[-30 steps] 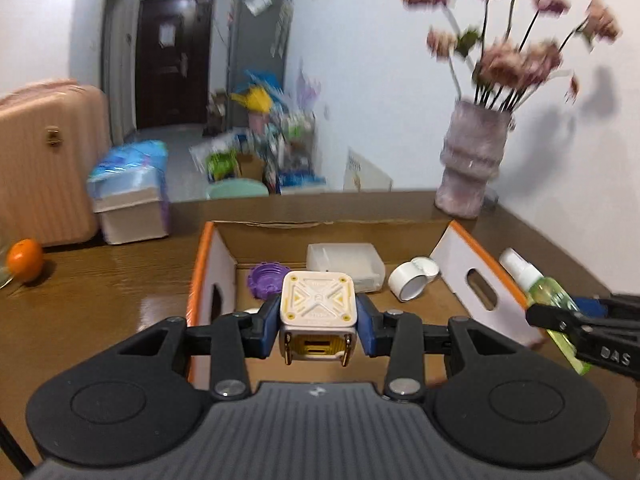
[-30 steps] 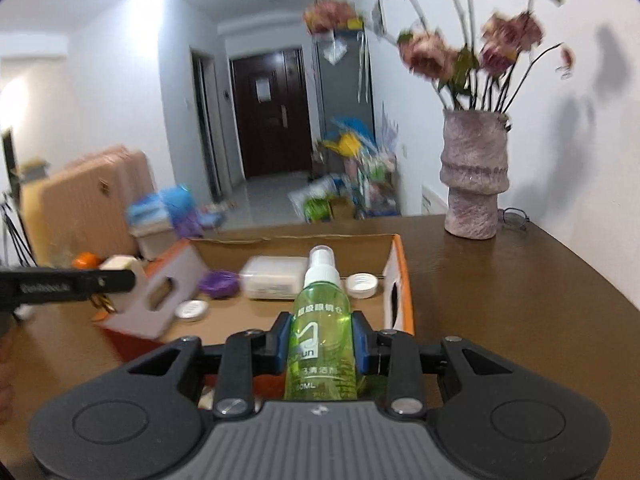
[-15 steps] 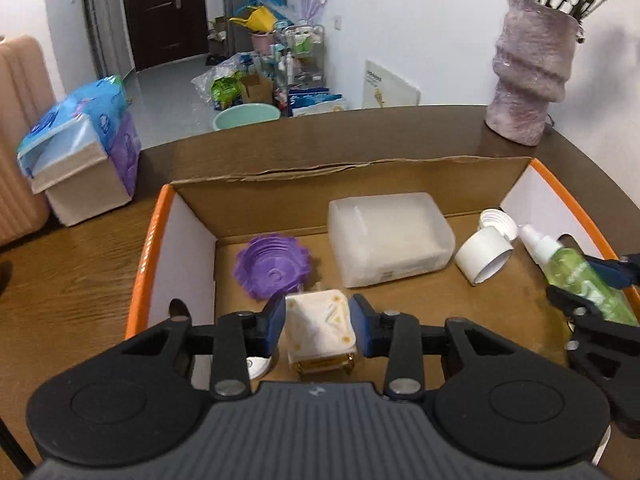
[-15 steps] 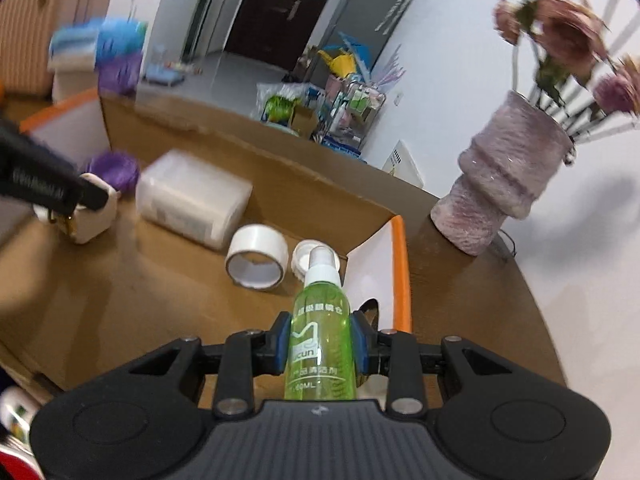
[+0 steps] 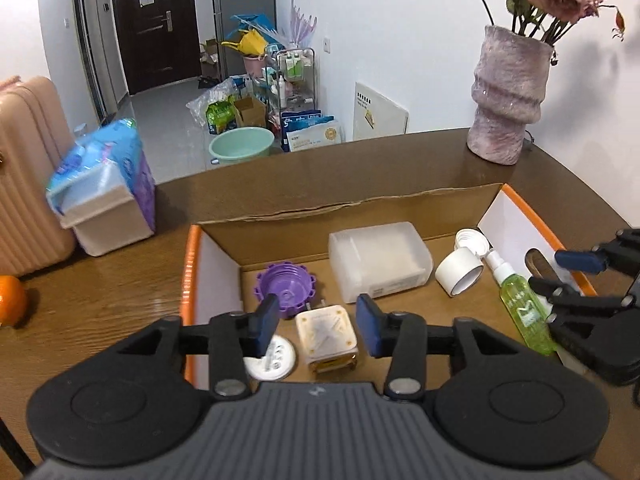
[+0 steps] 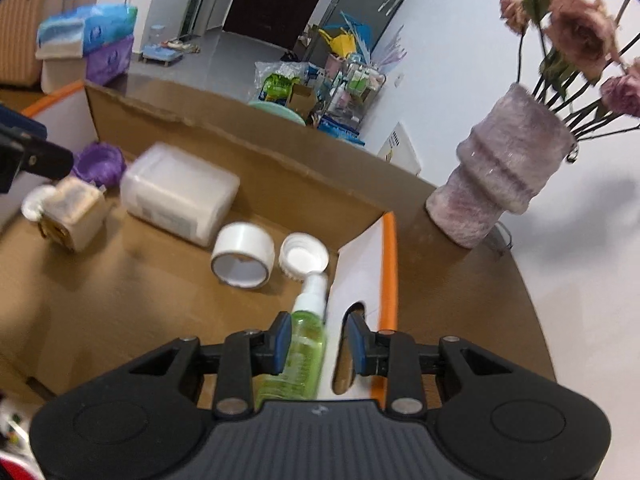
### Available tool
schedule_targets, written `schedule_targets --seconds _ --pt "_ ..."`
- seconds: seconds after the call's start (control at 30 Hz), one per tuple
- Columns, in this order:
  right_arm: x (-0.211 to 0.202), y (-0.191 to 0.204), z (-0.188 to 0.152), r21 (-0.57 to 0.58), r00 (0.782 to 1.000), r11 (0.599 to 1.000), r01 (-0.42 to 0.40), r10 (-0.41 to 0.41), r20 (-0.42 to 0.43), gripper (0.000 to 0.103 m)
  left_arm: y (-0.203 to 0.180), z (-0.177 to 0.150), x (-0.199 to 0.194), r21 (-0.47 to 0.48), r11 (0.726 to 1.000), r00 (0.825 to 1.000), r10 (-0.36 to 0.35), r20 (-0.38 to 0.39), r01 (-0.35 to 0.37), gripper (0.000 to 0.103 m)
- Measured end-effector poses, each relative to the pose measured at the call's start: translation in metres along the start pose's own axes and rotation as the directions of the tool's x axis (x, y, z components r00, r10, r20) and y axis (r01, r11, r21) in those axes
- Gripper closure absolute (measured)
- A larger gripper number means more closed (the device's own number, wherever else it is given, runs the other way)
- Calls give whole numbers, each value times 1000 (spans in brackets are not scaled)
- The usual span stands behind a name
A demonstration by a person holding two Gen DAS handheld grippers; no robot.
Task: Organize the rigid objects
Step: 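Lower the cube and spray bottle into the box and open both tools, then withdraw both tools from the box back over the red lint brush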
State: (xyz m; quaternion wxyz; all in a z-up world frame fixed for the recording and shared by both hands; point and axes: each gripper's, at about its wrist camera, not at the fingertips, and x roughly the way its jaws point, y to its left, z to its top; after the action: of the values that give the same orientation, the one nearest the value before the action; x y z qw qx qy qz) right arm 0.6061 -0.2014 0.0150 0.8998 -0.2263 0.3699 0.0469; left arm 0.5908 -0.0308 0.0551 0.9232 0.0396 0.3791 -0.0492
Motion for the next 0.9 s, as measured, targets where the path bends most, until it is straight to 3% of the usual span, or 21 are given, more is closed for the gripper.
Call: schedule_targets --seconds 0.2,0.27,0.43,0.57,0.63,0.7,0.8,0.9 --pt "-41 -9 2 46 993 992 -119 118 19 74 6 -5 -39 8 1000 1000 5 3 -5 49" --pt "-53 -12 1 75 989 986 -151 149 25 74 8 -8 -55 4 1000 1000 19 9 -19 42" --pt "-89 -18 -6 135 979 971 -197 188 74 71 12 -22 -103 -5 999 995 39 92 -38 32" --pt "-121 -15 -16 147 971 965 -217 199 129 68 16 -42 -137 -43 998 981 61 185 -54 24" --pt "-139 -14 -21 158 962 960 -231 201 185 56 16 -58 -155 -42 998 964 57 258 -48 20" --pt "-157 -14 -30 179 943 951 -253 202 263 32 14 -70 -168 -29 998 947 64 313 -58 17" --pt "-177 -11 -42 195 922 942 -272 196 335 31 12 -90 -187 -41 996 921 84 381 -74 12" --pt "-192 -7 -58 211 908 937 -277 184 376 26 11 -110 -201 -60 996 910 85 406 -66 10"
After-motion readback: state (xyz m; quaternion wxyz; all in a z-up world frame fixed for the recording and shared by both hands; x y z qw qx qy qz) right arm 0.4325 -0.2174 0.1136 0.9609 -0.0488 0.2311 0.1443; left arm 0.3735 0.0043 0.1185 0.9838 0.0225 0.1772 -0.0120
